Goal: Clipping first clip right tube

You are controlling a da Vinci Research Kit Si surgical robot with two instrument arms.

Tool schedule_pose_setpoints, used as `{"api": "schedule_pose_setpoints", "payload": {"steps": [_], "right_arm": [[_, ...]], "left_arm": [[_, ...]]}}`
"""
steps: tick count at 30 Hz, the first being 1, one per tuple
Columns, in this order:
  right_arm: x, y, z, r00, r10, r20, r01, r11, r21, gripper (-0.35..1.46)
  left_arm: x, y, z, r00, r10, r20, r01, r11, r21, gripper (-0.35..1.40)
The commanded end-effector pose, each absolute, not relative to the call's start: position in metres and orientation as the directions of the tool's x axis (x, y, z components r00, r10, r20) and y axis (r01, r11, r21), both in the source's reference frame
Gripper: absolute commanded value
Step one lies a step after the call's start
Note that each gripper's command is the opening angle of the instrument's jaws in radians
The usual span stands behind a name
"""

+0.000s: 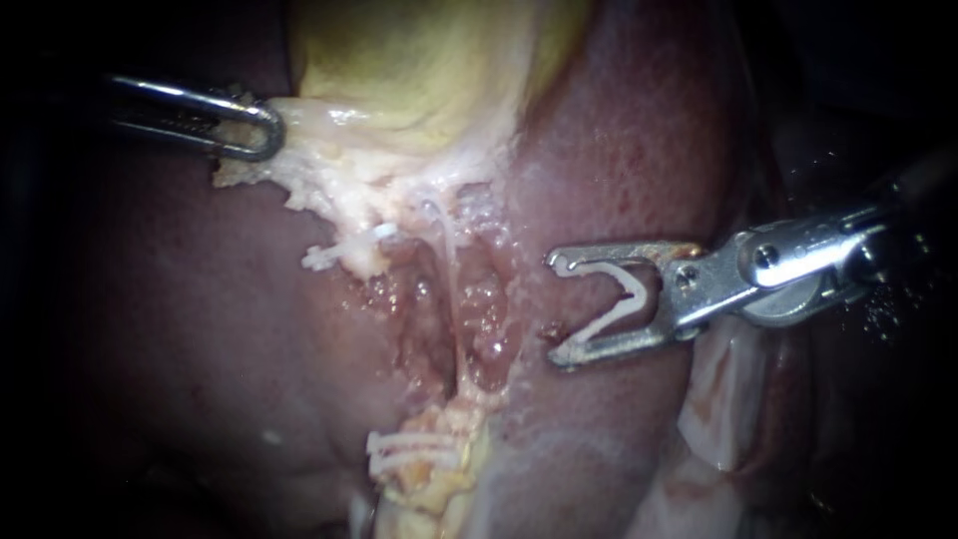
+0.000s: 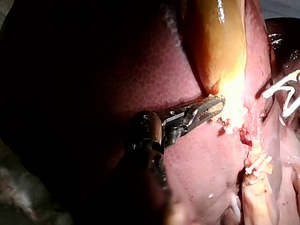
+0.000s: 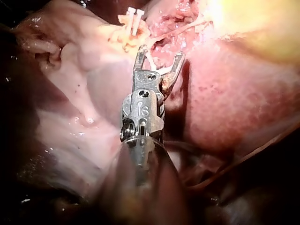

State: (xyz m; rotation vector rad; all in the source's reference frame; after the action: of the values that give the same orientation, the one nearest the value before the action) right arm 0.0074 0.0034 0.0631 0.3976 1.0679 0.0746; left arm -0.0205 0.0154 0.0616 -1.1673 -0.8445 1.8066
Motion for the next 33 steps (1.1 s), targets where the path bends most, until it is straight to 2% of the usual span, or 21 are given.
{"api": "schedule_pose_setpoints", "payload": {"steps": [1, 10, 19, 22, 28, 33], "right_arm": [[0.0078, 0.0033, 0.0634, 0.488, 0.268, -0.831, 0.128, 0.92, 0.371, 0.5], [0.0113, 0.0013, 0.0678, 0.469, 0.414, -0.78, 0.098, 0.854, 0.512, 0.5], [0.0146, 0.0006, 0.0724, 0.423, 0.524, -0.739, 0.084, 0.789, 0.608, 0.5], [0.0153, 0.0001, 0.0733, 0.389, 0.571, -0.723, 0.098, 0.755, 0.648, 0.5], [0.0163, -0.001, 0.0741, 0.278, 0.67, -0.688, 0.165, 0.673, 0.721, 0.49], [0.0167, -0.0018, 0.0735, 0.258, 0.694, -0.672, 0.23, 0.632, 0.74, 0.48]], "left_arm": [[-0.0206, 0.0154, 0.0618, -0.247, 0.886, -0.393, -0.269, -0.452, -0.85, -0.35], [-0.0206, 0.0154, 0.0619, -0.247, 0.885, -0.394, -0.269, -0.453, -0.85, -0.35], [-0.0206, 0.0154, 0.0619, -0.247, 0.886, -0.394, -0.269, -0.453, -0.85, -0.35], [-0.0206, 0.0154, 0.0619, -0.247, 0.886, -0.394, -0.269, -0.453, -0.85, -0.35], [-0.0206, 0.0154, 0.0619, -0.247, 0.886, -0.394, -0.269, -0.453, -0.85, -0.35], [-0.0206, 0.0154, 0.0619, -0.247, 0.886, -0.394, -0.269, -0.453, -0.85, -0.35]]}}
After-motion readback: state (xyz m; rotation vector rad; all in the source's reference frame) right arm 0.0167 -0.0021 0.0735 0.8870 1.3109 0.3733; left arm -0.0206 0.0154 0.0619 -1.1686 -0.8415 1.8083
